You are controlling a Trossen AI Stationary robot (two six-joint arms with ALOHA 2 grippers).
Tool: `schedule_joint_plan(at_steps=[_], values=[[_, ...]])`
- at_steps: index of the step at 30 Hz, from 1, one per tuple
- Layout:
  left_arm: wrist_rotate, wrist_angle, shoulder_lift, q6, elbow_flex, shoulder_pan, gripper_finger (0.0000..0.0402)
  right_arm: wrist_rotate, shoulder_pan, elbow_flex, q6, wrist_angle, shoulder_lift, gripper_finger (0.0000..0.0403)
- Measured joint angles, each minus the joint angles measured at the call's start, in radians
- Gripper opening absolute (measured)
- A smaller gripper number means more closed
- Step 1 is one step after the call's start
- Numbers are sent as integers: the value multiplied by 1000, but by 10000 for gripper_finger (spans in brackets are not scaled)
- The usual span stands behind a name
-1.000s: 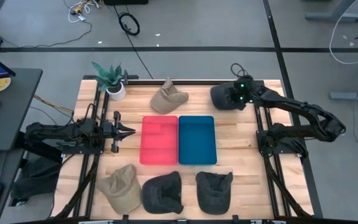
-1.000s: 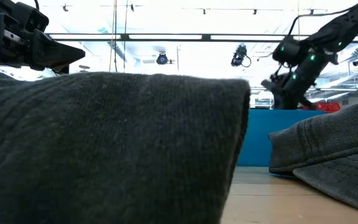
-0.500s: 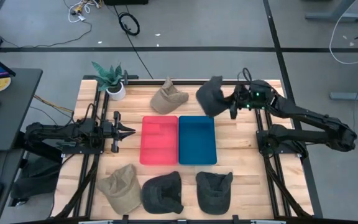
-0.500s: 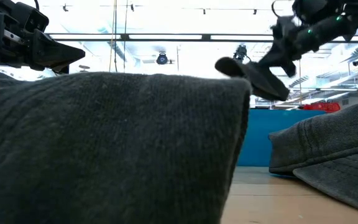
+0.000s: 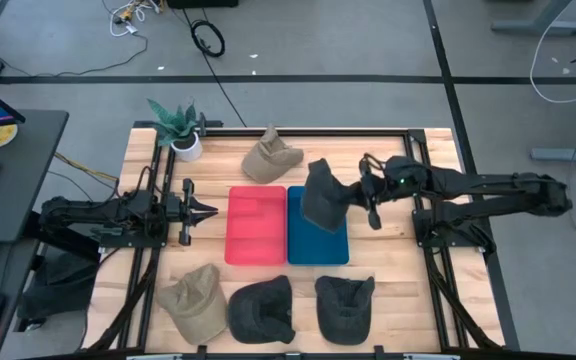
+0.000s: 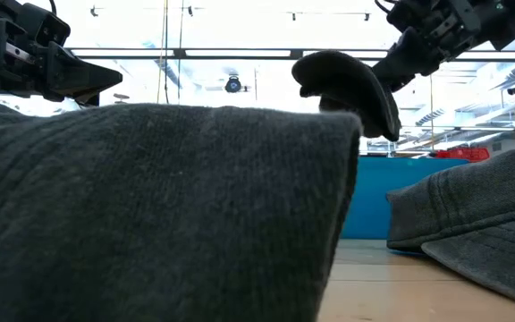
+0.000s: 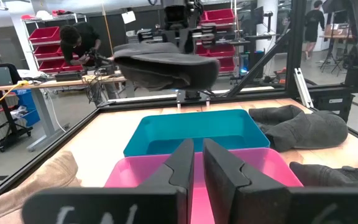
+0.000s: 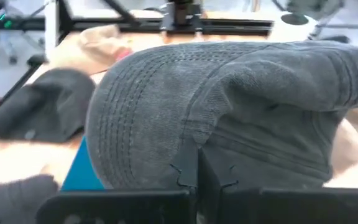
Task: Pick & Place hat
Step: Put the top right gray cap into the blue bin
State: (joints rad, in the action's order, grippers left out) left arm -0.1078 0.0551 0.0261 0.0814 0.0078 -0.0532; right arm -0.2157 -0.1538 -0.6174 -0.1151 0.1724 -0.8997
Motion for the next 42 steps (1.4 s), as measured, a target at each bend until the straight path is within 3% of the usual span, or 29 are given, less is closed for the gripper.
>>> schedule_joint_plan(at_steps=[10, 24, 42], values=[[0, 0, 0, 0, 0, 0, 39, 62, 115, -104, 3, 70, -200, 0], [0, 0, 0, 0, 0, 0, 39, 43, 137, -215, -27, 145, -466, 0], [0, 0, 0, 0, 0, 0, 39, 43, 137, -237, -21, 190, -581, 1]])
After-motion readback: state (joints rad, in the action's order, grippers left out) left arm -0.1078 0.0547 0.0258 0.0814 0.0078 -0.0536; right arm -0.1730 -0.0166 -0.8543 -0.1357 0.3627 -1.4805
